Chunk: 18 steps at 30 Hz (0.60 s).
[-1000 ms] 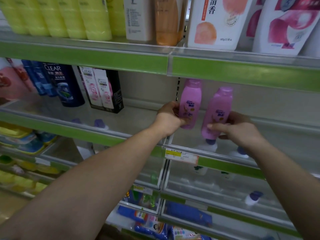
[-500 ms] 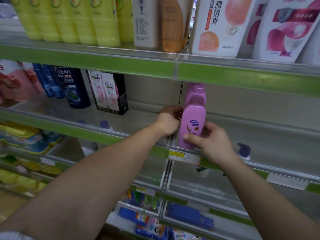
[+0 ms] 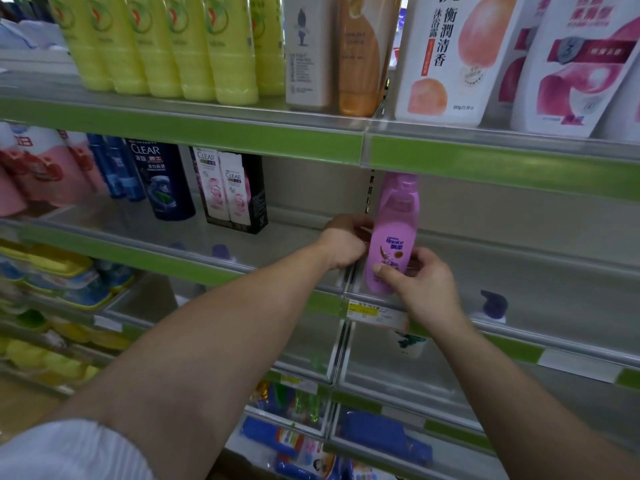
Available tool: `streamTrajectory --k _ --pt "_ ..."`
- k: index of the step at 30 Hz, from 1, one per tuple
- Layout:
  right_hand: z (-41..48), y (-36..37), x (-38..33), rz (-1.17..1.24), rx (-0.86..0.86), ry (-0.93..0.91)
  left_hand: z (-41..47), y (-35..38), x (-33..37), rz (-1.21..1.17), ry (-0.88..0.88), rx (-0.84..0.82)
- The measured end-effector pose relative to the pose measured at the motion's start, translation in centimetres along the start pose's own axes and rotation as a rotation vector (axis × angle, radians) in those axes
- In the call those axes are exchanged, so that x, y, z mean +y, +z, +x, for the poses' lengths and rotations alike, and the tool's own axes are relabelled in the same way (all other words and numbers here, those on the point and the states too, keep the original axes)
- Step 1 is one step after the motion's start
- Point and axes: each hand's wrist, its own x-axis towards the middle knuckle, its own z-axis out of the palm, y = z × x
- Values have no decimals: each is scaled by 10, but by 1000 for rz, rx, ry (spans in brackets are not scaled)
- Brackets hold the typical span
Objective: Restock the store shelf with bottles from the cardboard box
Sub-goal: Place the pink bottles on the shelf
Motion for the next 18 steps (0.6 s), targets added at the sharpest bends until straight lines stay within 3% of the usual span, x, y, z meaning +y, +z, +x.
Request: streamTrajectory --k 5,9,11,14,18 --pt "-16 -6 -3 -34 26 -13 -15 -12 -16 69 -29 192" --pt "-61 -4 3 70 240 -78 -62 -32 -26 124 -8 346" --pt "-93 12 14 129 269 -116 -93 -37 -32 179 9 394" --pt "-134 48 35 119 80 -118 -141 -37 -46 229 14 413" --pt "-176 100 73 82 -250 146 -212 -31 -92 339 -60 305"
